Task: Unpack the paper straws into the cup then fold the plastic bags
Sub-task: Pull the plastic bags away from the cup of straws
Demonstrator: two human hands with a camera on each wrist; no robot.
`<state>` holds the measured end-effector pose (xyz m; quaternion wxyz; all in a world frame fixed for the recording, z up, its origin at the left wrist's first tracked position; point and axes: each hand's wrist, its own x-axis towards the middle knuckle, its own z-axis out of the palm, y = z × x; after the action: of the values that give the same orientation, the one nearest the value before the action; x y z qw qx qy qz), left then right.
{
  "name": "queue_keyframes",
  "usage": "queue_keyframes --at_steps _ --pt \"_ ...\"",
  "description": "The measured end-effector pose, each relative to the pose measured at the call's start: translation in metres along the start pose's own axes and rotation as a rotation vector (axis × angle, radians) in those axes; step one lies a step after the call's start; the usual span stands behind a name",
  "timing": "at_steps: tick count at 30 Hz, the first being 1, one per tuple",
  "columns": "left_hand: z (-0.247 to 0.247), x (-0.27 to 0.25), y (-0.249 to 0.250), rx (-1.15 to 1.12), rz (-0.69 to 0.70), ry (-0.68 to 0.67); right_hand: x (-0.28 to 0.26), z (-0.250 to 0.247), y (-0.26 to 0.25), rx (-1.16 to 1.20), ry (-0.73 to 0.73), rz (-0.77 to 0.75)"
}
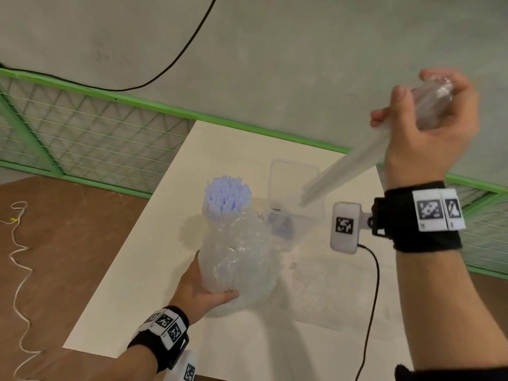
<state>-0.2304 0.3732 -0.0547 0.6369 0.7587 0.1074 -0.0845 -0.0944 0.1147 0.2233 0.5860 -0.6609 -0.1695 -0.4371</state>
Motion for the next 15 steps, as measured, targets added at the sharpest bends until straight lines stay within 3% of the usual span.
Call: queue_keyframes --at_steps 3,9,13,15 --pt "0.001 -0.001 0.003 -0.011 0.008 0.003 0.005 0.004 0.031 -0.047 0.001 0.069" --pt "0.000 -0.002 0.005 0.024 0.022 0.008 -0.037 0.005 0.110 -0.258 -0.128 0.393" --pt "0.000 -0.003 0.007 0.039 0.032 0.016 -0.058 0.001 0.135 -0.602 -0.485 0.505" --pt "0.000 -0.002 0.007 0.043 0.027 0.017 -0.060 -0.002 0.142 -0.657 -0.683 0.547"
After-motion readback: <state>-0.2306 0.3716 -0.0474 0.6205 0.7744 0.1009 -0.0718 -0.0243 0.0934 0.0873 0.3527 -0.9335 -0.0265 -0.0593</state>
